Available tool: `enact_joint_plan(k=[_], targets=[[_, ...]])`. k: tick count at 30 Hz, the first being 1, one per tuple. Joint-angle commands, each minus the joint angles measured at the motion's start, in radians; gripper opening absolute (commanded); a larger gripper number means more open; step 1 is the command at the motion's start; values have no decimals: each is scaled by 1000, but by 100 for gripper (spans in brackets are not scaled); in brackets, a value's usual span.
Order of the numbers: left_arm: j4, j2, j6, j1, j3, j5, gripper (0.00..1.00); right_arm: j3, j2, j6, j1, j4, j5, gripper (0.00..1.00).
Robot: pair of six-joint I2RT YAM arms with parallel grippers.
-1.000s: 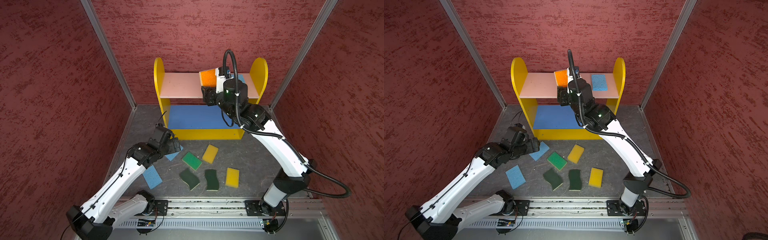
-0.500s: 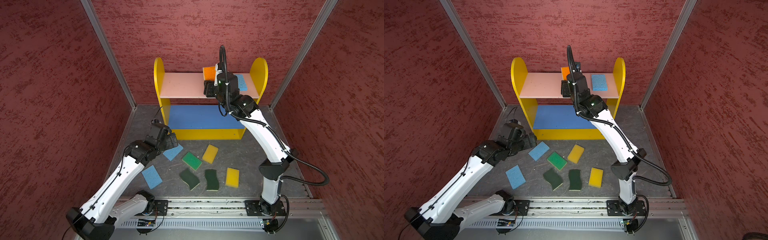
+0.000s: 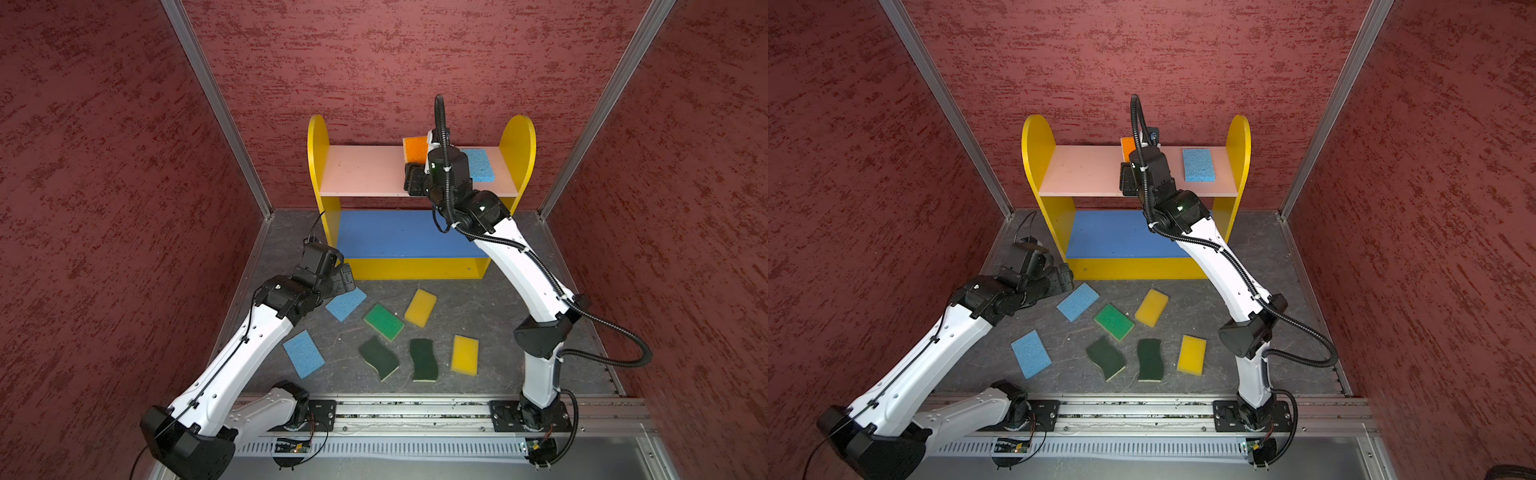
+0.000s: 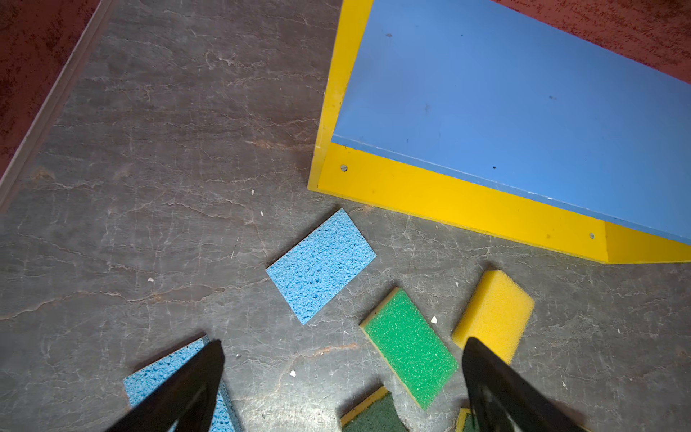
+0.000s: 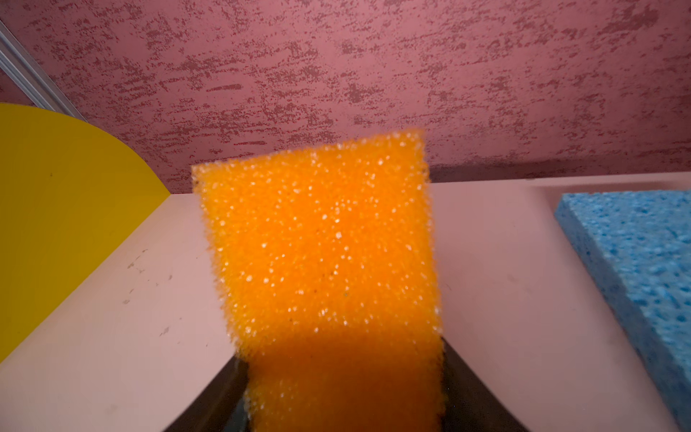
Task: Arrange cleaning sponges on a shelf
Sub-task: Place the cleaning sponge at the shelf.
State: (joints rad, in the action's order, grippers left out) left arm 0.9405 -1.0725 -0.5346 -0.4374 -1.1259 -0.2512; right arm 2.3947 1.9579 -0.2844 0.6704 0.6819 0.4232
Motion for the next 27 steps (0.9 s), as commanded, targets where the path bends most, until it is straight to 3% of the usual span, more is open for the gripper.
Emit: enact_joint_plan(k=[1, 13, 27], targets=[[-20, 20, 19, 15, 7, 0, 99, 29, 23, -13, -8, 3, 18, 67], [-34, 30, 24, 51, 36, 30, 99, 42, 66, -42, -16, -8, 60, 72], [-46, 29, 22, 69, 55, 49, 99, 58, 63, -47, -19, -12, 25, 77]])
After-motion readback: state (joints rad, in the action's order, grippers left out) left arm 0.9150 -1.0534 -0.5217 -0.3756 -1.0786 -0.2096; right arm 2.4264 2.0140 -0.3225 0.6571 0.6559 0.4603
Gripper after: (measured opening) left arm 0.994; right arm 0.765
